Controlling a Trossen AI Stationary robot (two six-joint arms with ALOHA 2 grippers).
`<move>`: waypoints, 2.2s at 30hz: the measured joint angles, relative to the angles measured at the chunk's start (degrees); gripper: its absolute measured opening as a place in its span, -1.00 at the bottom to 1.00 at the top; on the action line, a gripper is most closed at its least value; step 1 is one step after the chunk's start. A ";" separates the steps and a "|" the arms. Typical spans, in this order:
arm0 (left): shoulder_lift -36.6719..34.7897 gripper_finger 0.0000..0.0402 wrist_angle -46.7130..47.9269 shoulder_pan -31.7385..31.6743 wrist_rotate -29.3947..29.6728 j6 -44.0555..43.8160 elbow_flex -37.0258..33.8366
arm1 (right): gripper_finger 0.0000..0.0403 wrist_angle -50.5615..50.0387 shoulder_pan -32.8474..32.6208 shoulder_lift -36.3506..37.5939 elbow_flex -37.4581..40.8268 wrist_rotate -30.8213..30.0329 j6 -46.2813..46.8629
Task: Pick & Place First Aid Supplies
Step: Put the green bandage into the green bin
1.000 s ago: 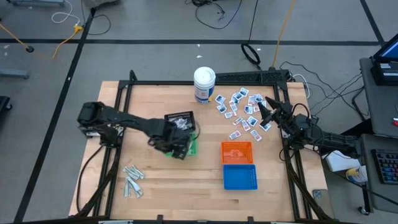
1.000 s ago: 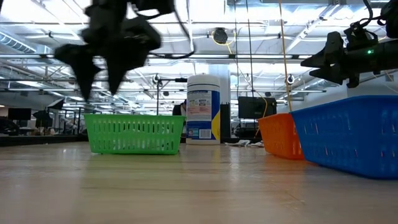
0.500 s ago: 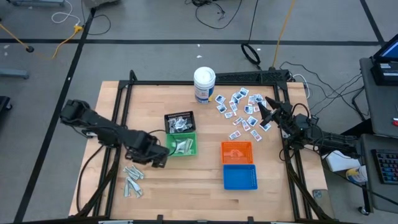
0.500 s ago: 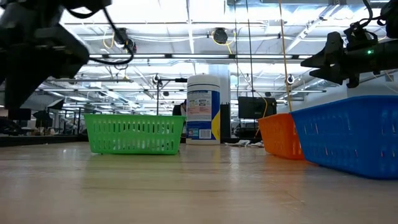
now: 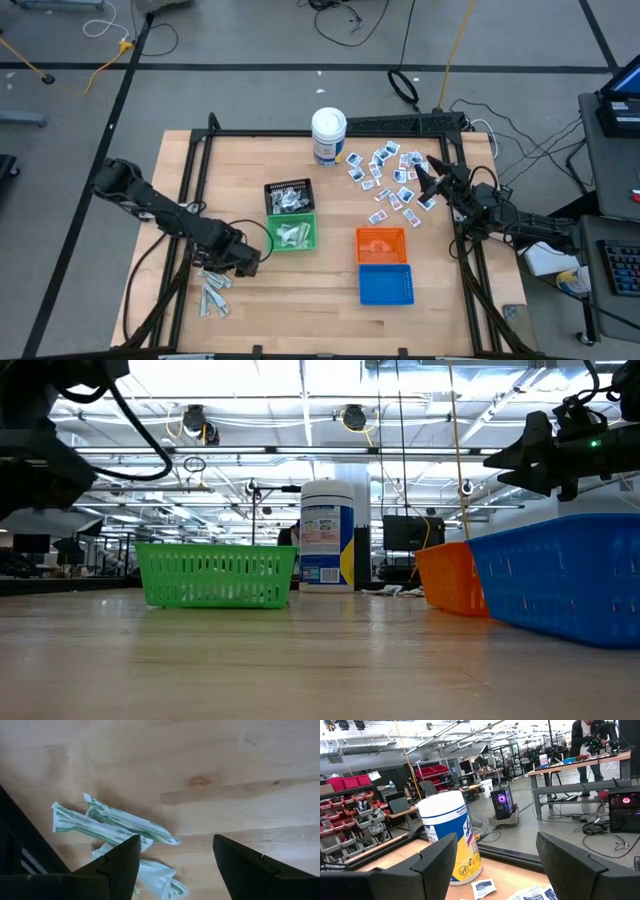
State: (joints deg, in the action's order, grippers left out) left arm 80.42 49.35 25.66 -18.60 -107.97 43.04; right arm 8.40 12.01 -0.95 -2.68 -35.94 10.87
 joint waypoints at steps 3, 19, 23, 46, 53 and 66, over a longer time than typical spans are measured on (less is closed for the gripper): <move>0.00 0.27 -0.05 0.47 -0.45 -1.28 -1.02 | 0.33 0.01 0.00 0.02 -0.02 0.00 0.00; 0.02 0.27 -6.41 1.21 -1.32 -3.82 -7.76 | 0.33 -0.02 0.01 0.01 -0.01 0.01 0.00; 0.02 0.27 -9.72 1.21 -0.55 -2.71 -8.22 | 0.33 -0.02 0.01 0.02 0.00 0.00 0.00; 0.02 -0.98 -14.01 -1.44 3.93 7.24 -7.54 | 0.33 -0.03 0.00 0.00 0.00 0.00 0.00; -4.57 -0.99 -4.84 -2.93 4.11 8.63 -4.34 | 0.33 -0.03 0.02 0.02 -0.01 0.00 0.00; -12.29 -1.00 11.49 -6.67 7.14 11.00 2.06 | 0.33 -0.02 0.00 0.01 -0.01 0.00 0.00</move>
State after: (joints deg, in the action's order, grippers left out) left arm 68.13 60.84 19.00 -11.45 -96.97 45.10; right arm 8.38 12.02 -0.94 -2.69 -35.94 10.87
